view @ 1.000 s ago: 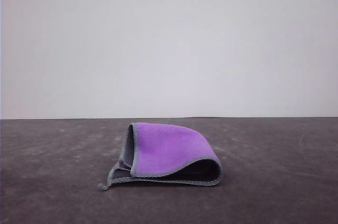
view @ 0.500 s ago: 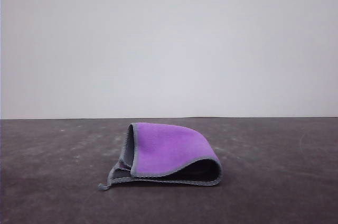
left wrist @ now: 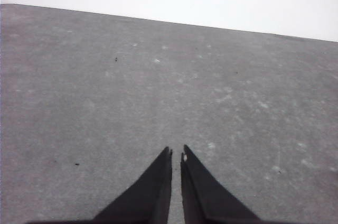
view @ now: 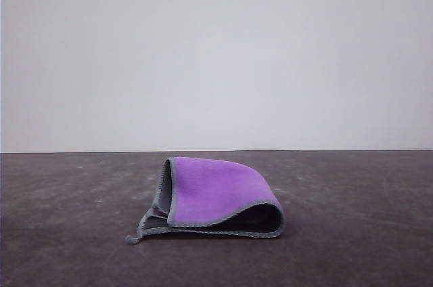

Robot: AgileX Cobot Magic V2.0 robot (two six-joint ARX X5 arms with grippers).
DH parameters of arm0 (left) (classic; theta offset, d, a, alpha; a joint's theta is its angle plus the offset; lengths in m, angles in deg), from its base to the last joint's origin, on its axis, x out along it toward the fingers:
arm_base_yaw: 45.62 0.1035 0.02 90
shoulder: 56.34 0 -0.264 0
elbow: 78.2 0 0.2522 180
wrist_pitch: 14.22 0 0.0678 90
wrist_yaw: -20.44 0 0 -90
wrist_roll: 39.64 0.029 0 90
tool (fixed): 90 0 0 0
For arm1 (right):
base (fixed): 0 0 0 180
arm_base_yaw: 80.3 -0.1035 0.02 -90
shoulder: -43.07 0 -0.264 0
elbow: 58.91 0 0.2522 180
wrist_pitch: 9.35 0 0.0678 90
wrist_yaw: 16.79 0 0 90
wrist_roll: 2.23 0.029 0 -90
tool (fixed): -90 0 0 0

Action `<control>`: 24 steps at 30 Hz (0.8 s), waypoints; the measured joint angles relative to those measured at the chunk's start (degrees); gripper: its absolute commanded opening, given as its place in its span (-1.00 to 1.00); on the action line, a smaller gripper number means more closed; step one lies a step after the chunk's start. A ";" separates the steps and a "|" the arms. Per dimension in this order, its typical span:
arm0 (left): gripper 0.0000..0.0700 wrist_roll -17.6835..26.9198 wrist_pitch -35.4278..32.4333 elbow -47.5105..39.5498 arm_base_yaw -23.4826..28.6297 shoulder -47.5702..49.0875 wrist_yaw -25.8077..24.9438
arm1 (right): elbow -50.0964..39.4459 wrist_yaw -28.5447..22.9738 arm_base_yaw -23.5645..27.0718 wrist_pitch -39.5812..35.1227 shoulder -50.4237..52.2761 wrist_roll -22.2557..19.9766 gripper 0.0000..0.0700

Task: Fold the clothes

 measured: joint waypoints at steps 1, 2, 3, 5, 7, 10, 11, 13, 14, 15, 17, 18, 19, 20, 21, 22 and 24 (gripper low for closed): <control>-0.95 0.00 0.00 0.00 0.00 0.00 0.00 | 0.00 0.00 0.00 0.00 0.00 0.00 -0.97; -0.95 0.00 0.00 0.00 0.00 0.00 0.00 | 0.00 0.01 0.00 0.00 0.00 0.00 -0.97; -0.95 0.00 0.00 0.00 0.00 0.00 0.00 | 0.00 0.01 0.00 0.00 0.00 0.00 -0.97; -0.95 0.00 0.00 0.00 0.00 -0.01 0.00 | 0.00 0.01 0.00 0.00 0.00 0.00 -0.97; -0.95 0.00 0.00 0.00 0.00 0.00 0.01 | 0.01 0.01 0.00 0.00 0.00 0.00 -0.97; -0.95 0.00 0.00 0.00 0.00 0.00 0.00 | 0.00 0.00 0.00 0.00 0.00 0.00 -0.97; -0.95 0.00 0.00 0.00 0.00 0.00 0.00 | 0.00 0.00 0.00 0.00 0.00 0.00 -0.97; -0.95 0.00 0.00 0.00 0.00 -0.01 0.00 | 0.00 0.00 0.00 0.00 0.00 0.00 -0.97; -0.95 0.00 0.00 0.00 0.00 -0.01 0.00 | 0.00 0.01 0.00 0.00 0.00 0.00 -0.97; -0.95 0.00 0.00 0.00 0.00 0.00 0.00 | 0.00 0.01 0.00 0.00 0.00 0.00 -0.97; -0.95 0.00 0.00 0.00 0.00 0.00 0.00 | 0.00 0.00 0.00 0.00 0.00 0.00 -0.97; -0.95 0.00 0.00 0.00 0.00 0.00 0.00 | 0.00 0.01 0.00 0.00 0.00 0.00 -0.97; -0.95 0.00 0.00 0.00 0.00 0.00 0.00 | 0.00 0.01 0.00 0.00 0.00 0.00 -0.97; -0.95 0.00 0.00 0.00 0.00 0.00 0.00 | 0.00 0.01 0.00 0.00 0.00 0.00 -0.97; -0.95 0.00 0.00 0.00 0.00 0.00 0.00 | 0.00 0.01 0.00 0.00 0.00 0.00 -0.97; -0.95 0.00 0.00 0.00 0.00 0.00 0.00 | 0.00 0.00 0.00 0.00 0.00 0.00 -0.97; -0.95 0.00 0.00 0.00 0.00 0.00 0.01 | 0.00 -0.01 0.00 0.00 0.00 0.00 -0.97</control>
